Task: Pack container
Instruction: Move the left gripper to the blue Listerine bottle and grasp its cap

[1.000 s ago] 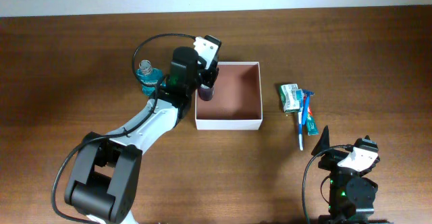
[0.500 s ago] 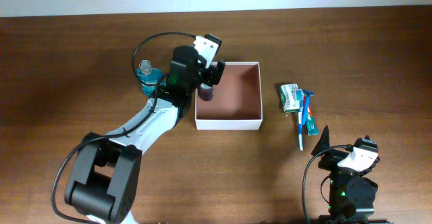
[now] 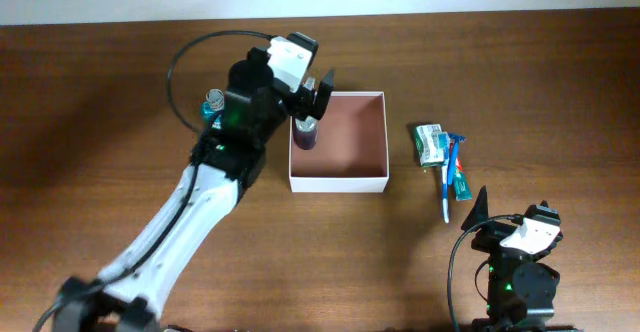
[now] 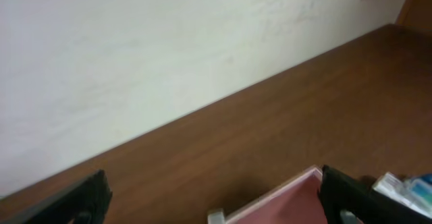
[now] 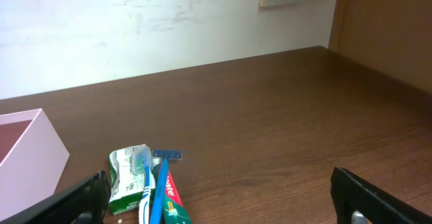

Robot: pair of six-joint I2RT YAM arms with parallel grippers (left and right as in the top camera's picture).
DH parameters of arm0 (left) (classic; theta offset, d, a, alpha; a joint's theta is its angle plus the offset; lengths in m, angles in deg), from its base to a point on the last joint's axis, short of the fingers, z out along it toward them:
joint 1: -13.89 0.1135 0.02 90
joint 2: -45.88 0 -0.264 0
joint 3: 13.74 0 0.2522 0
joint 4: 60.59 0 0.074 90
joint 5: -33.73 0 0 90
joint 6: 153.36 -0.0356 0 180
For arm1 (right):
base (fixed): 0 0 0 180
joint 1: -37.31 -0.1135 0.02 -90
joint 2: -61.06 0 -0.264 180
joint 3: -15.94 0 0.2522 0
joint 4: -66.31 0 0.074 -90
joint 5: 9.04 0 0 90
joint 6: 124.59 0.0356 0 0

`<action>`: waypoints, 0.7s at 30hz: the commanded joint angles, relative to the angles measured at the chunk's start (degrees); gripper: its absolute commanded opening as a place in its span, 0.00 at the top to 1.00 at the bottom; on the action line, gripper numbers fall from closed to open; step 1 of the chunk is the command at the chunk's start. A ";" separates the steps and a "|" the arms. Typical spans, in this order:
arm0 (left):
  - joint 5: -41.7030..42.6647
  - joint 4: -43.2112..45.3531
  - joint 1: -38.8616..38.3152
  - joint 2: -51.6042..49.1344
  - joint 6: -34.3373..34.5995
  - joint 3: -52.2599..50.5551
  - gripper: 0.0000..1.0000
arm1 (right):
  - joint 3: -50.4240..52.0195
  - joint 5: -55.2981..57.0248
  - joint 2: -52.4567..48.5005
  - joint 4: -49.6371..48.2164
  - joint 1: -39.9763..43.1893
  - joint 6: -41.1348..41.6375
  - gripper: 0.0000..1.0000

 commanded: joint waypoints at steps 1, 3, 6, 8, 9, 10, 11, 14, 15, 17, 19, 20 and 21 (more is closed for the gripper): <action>-10.71 -7.34 -0.22 7.85 -0.46 0.85 0.01 | 0.15 0.11 0.17 0.46 0.42 -0.44 0.01; -16.55 -12.02 -0.22 9.84 1.64 0.85 0.01 | 0.15 0.11 0.17 0.46 0.42 -0.44 0.01; -22.77 -17.22 0.04 10.58 6.08 0.85 0.01 | 0.15 0.11 0.17 0.46 0.42 -0.44 0.02; -24.96 -21.59 1.68 10.45 11.74 0.83 0.01 | 0.15 0.09 0.17 0.46 0.42 -0.44 0.02; -24.81 -23.52 3.19 10.38 15.13 0.83 0.01 | 0.15 0.11 0.17 0.46 0.42 -0.44 0.01; -23.85 -24.52 4.83 10.34 17.29 0.83 0.01 | 0.15 0.11 0.17 0.46 0.42 -0.44 0.01; -22.84 -24.72 5.79 10.34 18.05 0.83 0.01 | 0.15 0.11 0.17 0.46 0.42 -0.44 0.02; -16.20 -24.55 9.79 10.29 18.23 0.83 0.01 | 0.15 0.09 0.17 0.46 0.42 -0.44 0.01; -14.56 -24.55 10.97 10.29 18.23 0.83 0.01 | 0.15 0.11 0.17 0.46 0.42 -0.44 0.02; -11.61 -24.57 13.07 10.14 18.23 0.76 0.01 | 0.15 0.11 0.17 0.46 0.42 -0.44 0.02; -9.22 -24.57 14.01 9.46 18.21 0.44 0.01 | 0.15 0.09 0.17 0.46 0.42 -0.44 0.02; -9.05 -24.61 14.08 8.50 18.18 0.11 0.01 | 0.15 0.09 0.17 0.46 0.42 -0.44 0.01; -9.05 -24.72 14.05 8.02 18.18 0.09 0.01 | 0.15 0.11 0.17 0.46 0.42 -0.44 0.01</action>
